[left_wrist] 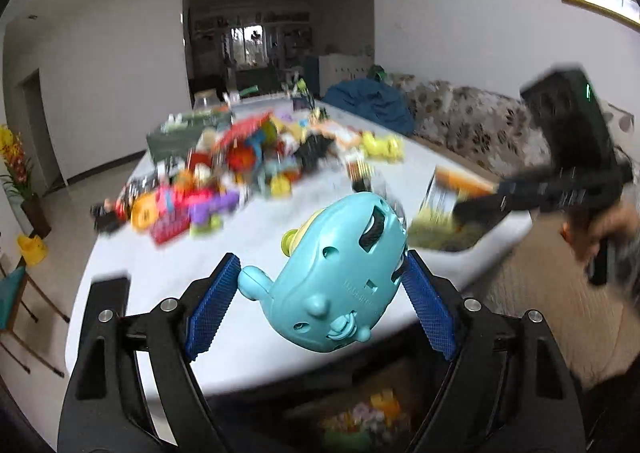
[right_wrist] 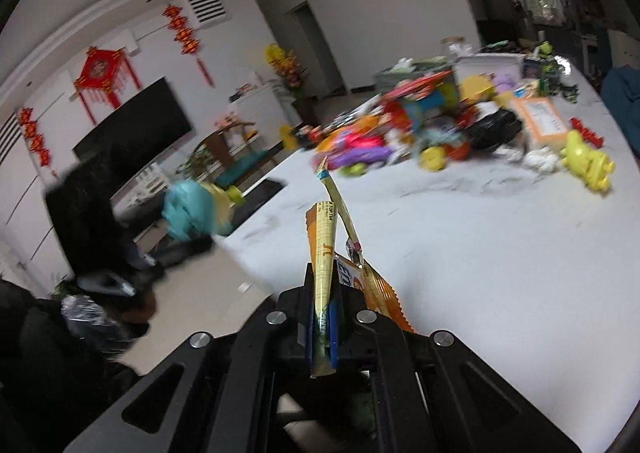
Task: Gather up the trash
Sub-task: 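Grasp the teal toy with the left gripper, then drop both items into the box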
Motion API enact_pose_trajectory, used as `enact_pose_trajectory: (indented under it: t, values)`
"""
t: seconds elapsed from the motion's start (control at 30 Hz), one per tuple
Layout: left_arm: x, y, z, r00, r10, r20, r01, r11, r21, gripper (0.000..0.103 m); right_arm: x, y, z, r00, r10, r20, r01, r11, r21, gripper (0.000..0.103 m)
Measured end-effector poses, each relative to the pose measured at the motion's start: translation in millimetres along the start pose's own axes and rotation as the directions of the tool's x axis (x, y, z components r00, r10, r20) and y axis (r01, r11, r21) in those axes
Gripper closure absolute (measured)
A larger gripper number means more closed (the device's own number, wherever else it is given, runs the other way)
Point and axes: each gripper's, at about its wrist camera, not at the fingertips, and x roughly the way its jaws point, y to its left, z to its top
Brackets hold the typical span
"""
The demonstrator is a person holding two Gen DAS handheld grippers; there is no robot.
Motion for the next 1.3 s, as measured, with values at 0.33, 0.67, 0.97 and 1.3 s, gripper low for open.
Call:
enact_pose_trajectory:
  t: [0.33, 0.67, 0.97, 1.3]
  values:
    - [41, -10, -132, 0.948, -0.092, -0.303, 0.103, 0.995, 0.018, 0.023, 63, 26, -101, 0.966, 0.051, -0.255, -0.027, 0.995, 0.097, 0.098]
    - [114, -2, -196, 0.849, -0.136, -0.511, 0.129, 0.990, -0.051, 0.021, 159, -15, -180, 0.839, -0.097, -0.536, 0.128, 0.991, 0.022, 0.051]
    - [57, 14, -92, 0.952, -0.119, -0.282, 0.113, 0.993, -0.037, 0.013, 17, -20, -30, 0.973, -0.208, -0.097, 0.203, 0.977, -0.058, 0.043]
    - [95, 33, 23, 0.988, -0.106, -0.112, 0.091, 0.987, -0.135, 0.013, 64, -266, 126, 0.751, -0.648, -0.129, 0.625, 0.759, -0.183, 0.030]
